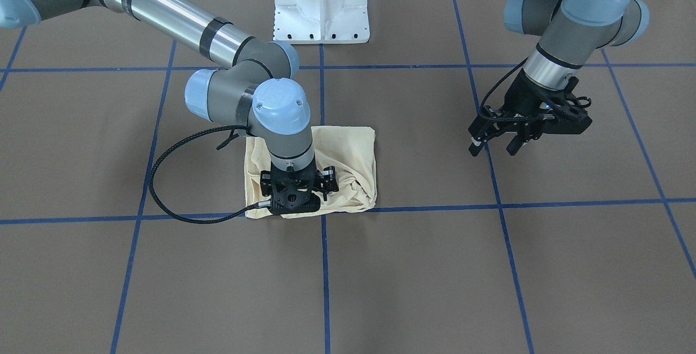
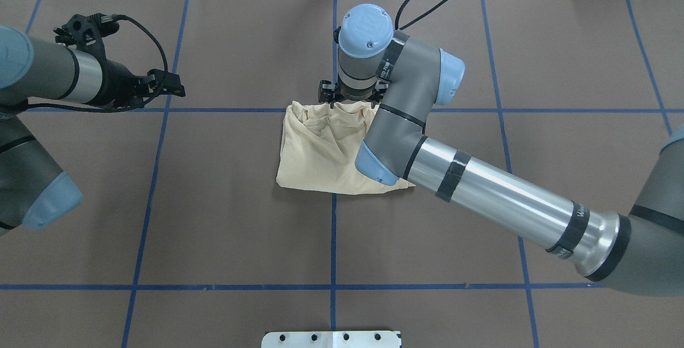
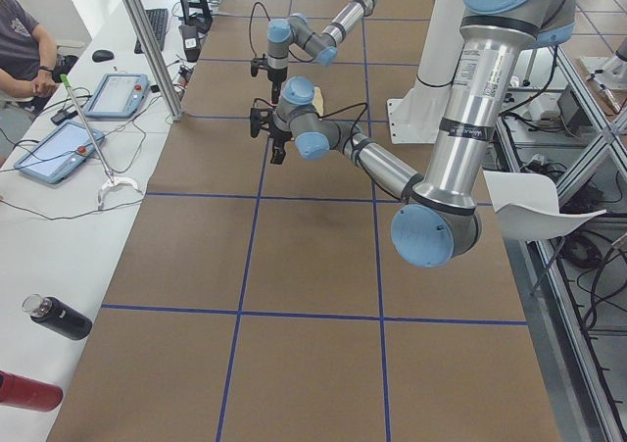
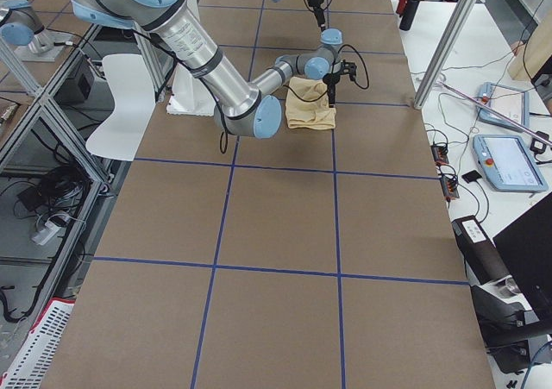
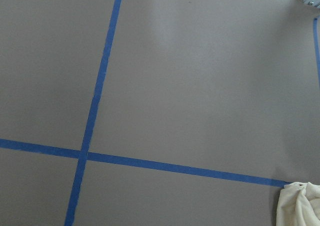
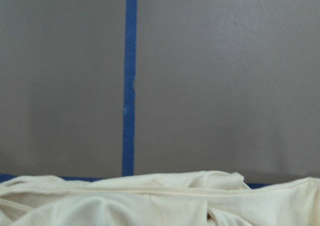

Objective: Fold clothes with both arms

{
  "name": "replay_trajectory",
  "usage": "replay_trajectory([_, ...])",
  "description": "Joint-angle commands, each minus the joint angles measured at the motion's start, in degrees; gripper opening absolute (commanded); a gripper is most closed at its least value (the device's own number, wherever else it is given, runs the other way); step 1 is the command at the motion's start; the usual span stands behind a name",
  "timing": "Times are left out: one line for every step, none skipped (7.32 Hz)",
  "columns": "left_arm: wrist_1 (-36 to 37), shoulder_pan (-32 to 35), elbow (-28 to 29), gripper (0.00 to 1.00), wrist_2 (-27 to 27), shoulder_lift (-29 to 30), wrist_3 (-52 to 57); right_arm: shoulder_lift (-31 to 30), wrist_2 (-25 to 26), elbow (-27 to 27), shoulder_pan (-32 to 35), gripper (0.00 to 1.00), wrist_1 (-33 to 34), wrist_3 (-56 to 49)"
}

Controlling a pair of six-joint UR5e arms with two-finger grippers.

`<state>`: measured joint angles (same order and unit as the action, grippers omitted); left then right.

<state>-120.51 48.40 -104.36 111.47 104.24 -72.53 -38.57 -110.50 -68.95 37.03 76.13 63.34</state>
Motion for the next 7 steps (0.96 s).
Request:
replay_trajectory([0.01,-0.06,0.03,1.0,0.07,0.09,-0.24,-2.56,-1.04,-2.33,-0.02,1.0,0.16,-0.23])
replay_trajectory([0.01,-0.14,0.12,1.0,0.07,0.18,-1.29,-2.56,-0.6,-2.24,-0.02,1.0,0.25,-1.1])
replay_trajectory([0.01,-0.14,0.21,1.0,0.07,0.26,-1.3,-2.56,0.36,-1.98,0.41,1.0,0.34,-2.15])
replay_trajectory([0.01,-0.14,0.21,1.0,0.07,0.26,-1.3,-2.47,1.07,-1.72,0.85,1.0,0.34,-2.25])
replay_trajectory([-0.08,-0.14,0.21,1.0,0.07,0.26,-1.3,-2.39,1.68,-0.41,1.46,1.0,0.25,-3.56])
replay_trajectory([-0.08,-0.14,0.21,1.0,0.07,0.26,-1.3,-2.47,2.65,1.6,2.08,1.0,-0.18,-4.96])
replay_trajectory([-0.08,-0.14,0.21,1.0,0.07,0.18,-1.3,-2.47,3.27,2.15,2.17,1.0,-0.19,-5.41])
